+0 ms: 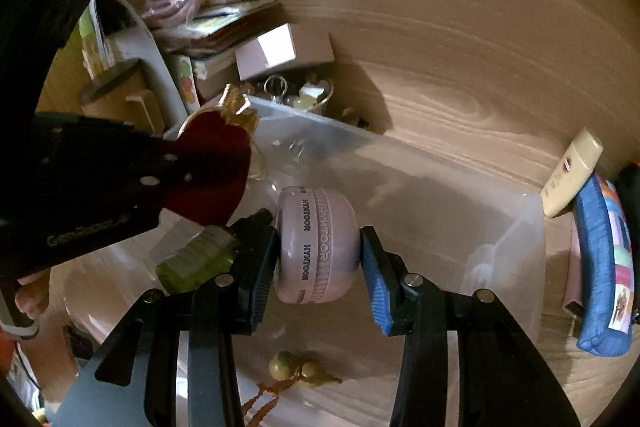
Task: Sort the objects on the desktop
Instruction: 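Drop the red pouch into the box while the right tool releases the headphones inside, then grasp the white plastic tub with the left tool while the right tool grasps the white drawstring bag, then lift the white tub and white bag toward the plastic box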
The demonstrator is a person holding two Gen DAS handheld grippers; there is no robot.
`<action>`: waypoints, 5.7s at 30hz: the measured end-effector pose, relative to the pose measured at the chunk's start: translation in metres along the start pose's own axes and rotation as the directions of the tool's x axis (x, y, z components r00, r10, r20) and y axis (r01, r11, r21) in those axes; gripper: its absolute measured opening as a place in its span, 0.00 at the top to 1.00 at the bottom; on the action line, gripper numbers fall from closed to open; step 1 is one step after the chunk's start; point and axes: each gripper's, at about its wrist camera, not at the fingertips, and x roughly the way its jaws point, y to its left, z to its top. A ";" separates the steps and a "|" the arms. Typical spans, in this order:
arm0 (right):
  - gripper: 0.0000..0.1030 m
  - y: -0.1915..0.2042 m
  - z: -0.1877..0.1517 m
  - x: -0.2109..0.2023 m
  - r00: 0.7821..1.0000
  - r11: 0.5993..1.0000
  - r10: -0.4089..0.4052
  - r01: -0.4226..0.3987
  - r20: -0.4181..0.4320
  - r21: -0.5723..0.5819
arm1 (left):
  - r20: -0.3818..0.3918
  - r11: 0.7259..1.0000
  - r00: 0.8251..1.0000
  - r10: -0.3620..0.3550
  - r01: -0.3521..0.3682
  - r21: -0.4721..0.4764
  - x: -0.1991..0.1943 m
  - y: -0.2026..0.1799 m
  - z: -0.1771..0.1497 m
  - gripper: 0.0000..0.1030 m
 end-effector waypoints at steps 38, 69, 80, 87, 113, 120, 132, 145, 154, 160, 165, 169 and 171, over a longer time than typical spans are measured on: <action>0.24 -0.014 0.012 -0.048 0.984 0.996 0.030 -0.043 0.174 0.073 | 0.110 0.991 0.985 0.135 -0.137 0.013 -0.074 0.011 -0.019 0.33; 0.04 0.046 -0.064 -0.168 0.951 0.985 -0.153 0.169 0.269 -0.039 | 0.182 0.999 0.982 0.053 -0.054 -0.002 -0.137 0.022 -0.108 0.08; 0.00 0.075 -0.104 -0.118 0.993 0.998 -0.039 0.044 0.109 -0.040 | 0.118 0.999 0.992 0.032 -0.028 -0.038 -0.122 0.036 -0.143 0.08; 0.00 0.095 -0.110 -0.074 0.999 0.996 -0.046 0.045 -0.003 -0.075 | 0.078 0.997 0.997 0.009 -0.004 -0.072 -0.108 0.045 -0.152 0.08; 0.62 0.027 -0.097 -0.128 0.993 0.998 0.026 -0.033 0.117 0.055 | -0.021 1.000 1.000 0.007 -0.008 -0.028 -0.049 -0.001 -0.110 0.08; 0.62 0.012 -0.088 -0.128 0.986 0.995 0.061 -0.072 0.157 0.068 | -0.025 0.998 0.999 0.035 -0.036 -0.054 -0.037 -0.001 -0.105 0.25; 0.62 0.003 -0.066 -0.121 0.974 0.989 0.110 -0.128 0.196 0.079 | 0.003 0.994 1.000 -0.009 0.009 -0.109 -0.048 0.009 -0.109 0.34; 0.62 -0.004 -0.039 -0.119 0.970 0.989 0.086 -0.110 0.228 0.097 | 0.087 0.991 0.996 -0.032 0.043 -0.125 -0.091 0.017 -0.101 0.37; 0.62 -0.013 -0.025 -0.112 0.971 0.989 0.067 -0.095 0.230 0.112 | 0.175 0.992 0.984 -0.036 0.056 -0.110 -0.120 0.016 -0.078 0.37; 0.62 -0.018 -0.018 -0.106 0.974 0.991 0.047 -0.074 0.219 0.114 | 0.200 0.994 0.980 -0.025 0.047 -0.103 -0.124 0.017 -0.058 0.37; 0.62 -0.023 -0.012 -0.098 0.977 0.992 0.035 -0.060 0.210 0.115 | 0.205 0.995 0.979 -0.002 0.022 -0.094 -0.117 0.017 -0.042 0.37; 0.62 -0.026 -0.005 -0.092 0.979 0.992 0.027 -0.051 0.201 0.114 | 0.199 0.996 0.980 -0.004 0.022 -0.092 -0.107 0.018 -0.033 0.37; 0.62 -0.028 -0.002 -0.089 0.980 0.993 0.022 -0.045 0.199 0.111 | 0.194 0.996 0.981 -0.006 0.024 -0.091 -0.102 0.017 -0.029 0.37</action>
